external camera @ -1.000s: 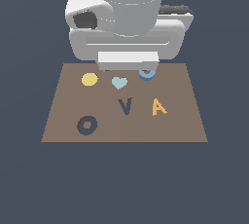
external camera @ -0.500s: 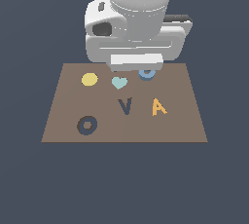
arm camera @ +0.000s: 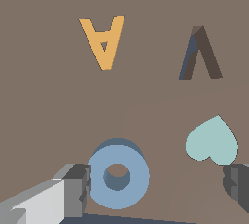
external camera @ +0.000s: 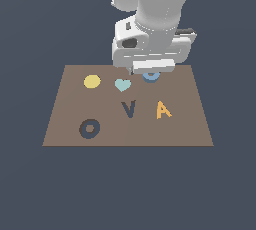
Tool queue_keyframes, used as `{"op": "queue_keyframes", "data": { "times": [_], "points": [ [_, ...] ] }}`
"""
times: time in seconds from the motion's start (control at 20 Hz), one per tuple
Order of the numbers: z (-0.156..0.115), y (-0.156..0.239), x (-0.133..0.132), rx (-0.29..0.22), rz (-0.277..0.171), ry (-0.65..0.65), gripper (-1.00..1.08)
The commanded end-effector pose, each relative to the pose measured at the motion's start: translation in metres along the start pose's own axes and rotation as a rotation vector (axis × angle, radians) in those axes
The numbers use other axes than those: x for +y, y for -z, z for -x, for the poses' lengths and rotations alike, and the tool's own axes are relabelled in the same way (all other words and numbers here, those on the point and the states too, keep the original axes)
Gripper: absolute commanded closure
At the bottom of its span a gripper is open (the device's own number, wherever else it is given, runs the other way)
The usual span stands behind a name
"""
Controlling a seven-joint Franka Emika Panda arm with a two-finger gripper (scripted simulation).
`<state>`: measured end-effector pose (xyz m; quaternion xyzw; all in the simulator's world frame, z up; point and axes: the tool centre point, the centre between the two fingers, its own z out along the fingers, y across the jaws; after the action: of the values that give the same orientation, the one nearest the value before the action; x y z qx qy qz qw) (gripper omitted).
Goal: Insert a designated object into the corresponding slot on a board.
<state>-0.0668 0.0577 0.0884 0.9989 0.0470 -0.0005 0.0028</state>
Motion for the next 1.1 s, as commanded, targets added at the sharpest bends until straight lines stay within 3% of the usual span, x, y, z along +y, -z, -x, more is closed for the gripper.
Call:
{"op": "queue_keyframes", "data": {
  "times": [0.0,0.4,1.05],
  "points": [
    [0.01,-0.013,-0.009,0.001,-0.002,0.009,-0.92],
    [0.026,-0.036,-0.026,0.001,-0.006,0.026,-0.92],
    [0.026,-0.05,-0.027,0.001,-0.006,0.027,-0.92]
  ]
}}
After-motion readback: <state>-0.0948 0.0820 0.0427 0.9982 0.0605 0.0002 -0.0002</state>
